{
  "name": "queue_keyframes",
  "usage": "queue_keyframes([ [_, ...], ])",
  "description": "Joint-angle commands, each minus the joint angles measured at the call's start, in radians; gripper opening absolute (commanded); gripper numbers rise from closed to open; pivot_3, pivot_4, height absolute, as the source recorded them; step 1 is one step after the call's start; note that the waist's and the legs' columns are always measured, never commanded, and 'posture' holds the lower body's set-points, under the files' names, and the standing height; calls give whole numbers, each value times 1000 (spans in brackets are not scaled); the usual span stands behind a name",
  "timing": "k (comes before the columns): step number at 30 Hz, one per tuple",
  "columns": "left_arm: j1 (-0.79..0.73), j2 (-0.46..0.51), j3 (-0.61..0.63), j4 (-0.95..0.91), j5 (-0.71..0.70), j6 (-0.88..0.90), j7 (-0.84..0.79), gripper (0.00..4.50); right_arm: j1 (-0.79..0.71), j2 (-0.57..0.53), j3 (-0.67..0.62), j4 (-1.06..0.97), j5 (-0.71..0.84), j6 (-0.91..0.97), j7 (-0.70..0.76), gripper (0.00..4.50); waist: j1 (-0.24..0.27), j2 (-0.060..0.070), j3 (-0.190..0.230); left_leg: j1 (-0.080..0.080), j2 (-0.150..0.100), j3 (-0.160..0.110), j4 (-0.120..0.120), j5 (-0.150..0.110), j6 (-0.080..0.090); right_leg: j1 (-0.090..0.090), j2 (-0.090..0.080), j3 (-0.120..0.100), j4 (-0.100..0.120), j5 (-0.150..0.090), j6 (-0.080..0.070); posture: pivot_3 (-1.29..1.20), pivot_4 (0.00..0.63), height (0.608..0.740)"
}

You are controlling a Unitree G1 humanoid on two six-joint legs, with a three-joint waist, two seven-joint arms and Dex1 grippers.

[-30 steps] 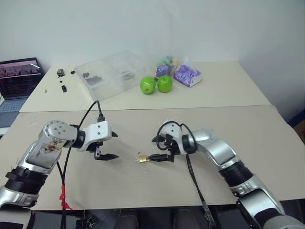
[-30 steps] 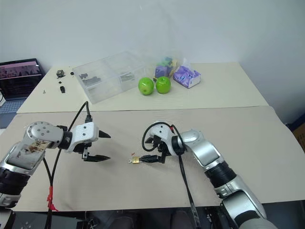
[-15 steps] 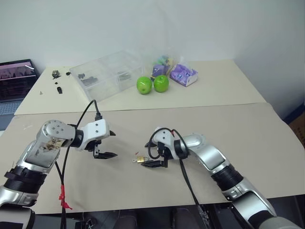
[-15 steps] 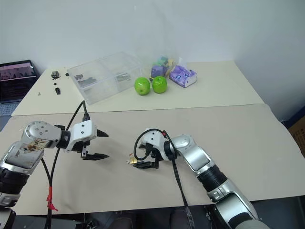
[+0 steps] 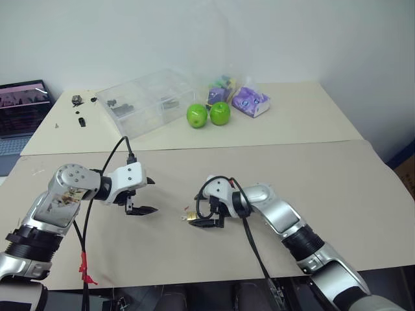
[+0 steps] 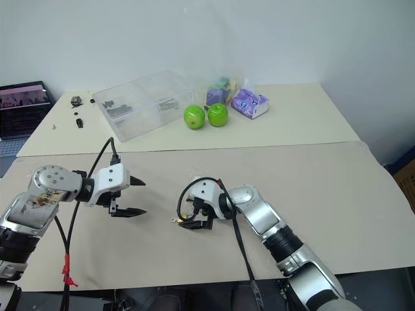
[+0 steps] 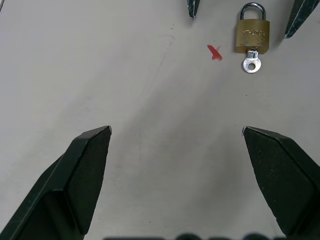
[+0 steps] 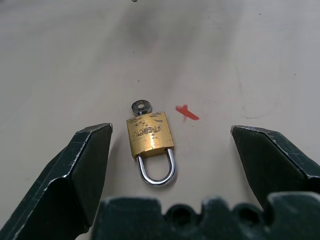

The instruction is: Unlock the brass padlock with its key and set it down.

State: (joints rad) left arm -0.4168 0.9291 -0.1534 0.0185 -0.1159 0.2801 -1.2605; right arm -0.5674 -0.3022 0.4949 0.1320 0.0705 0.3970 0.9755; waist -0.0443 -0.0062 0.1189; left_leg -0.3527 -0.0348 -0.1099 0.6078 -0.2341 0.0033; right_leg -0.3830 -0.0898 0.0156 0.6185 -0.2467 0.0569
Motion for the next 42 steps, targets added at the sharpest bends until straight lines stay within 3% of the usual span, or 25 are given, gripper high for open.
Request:
queue_keyframes([
  [1, -27, 29, 23, 21, 7, -31, -15, 4488, 11, 18, -12, -13, 2, -22, -10, 4500, -1, 0, 0, 0, 0, 0, 0, 0, 0, 0, 0, 0, 0, 0, 0, 0, 150, 740],
  [17, -41, 46, 14, 53, 16, -61, -49, 4488, 65, 64, 12, -78, -5, 20, -18, 4500, -1, 0, 0, 0, 1, 1, 0, 0, 0, -3, 0, 0, 5, 0, 0, 0, 150, 740],
  [20, -39, 39, 15, 50, 19, -60, -47, 4500, 56, 66, 8, -63, -8, 15, -21, 3750, -1, 0, 0, 0, 1, 1, 0, 0, 0, -3, 0, 0, 5, 0, 0, 0, 150, 740],
  [28, -26, 33, 22, 39, 12, -55, -35, 4500, 45, 51, -1, -46, -12, 2, -10, 987, -1, 0, 0, 0, 1, 1, 0, 0, 0, -3, 0, 0, 5, 0, 0, 0, 150, 740],
  [34, -24, 14, 31, 29, -12, -44, -27, 4500, 33, 23, -13, -79, -14, 13, -6, 917, 1, 0, 0, 0, 1, 1, 0, 0, 0, -3, 0, 0, 5, 0, 0, 0, 150, 740],
  [42, 9, -78, 33, -98, -122, 123, 9, 4500, -15, -86, -132, -248, 42, 58, 16, 917, 1, -1, -1, 0, 0, 1, 1, 0, 0, -3, 0, 0, 5, 0, 0, 0, 150, 740],
])
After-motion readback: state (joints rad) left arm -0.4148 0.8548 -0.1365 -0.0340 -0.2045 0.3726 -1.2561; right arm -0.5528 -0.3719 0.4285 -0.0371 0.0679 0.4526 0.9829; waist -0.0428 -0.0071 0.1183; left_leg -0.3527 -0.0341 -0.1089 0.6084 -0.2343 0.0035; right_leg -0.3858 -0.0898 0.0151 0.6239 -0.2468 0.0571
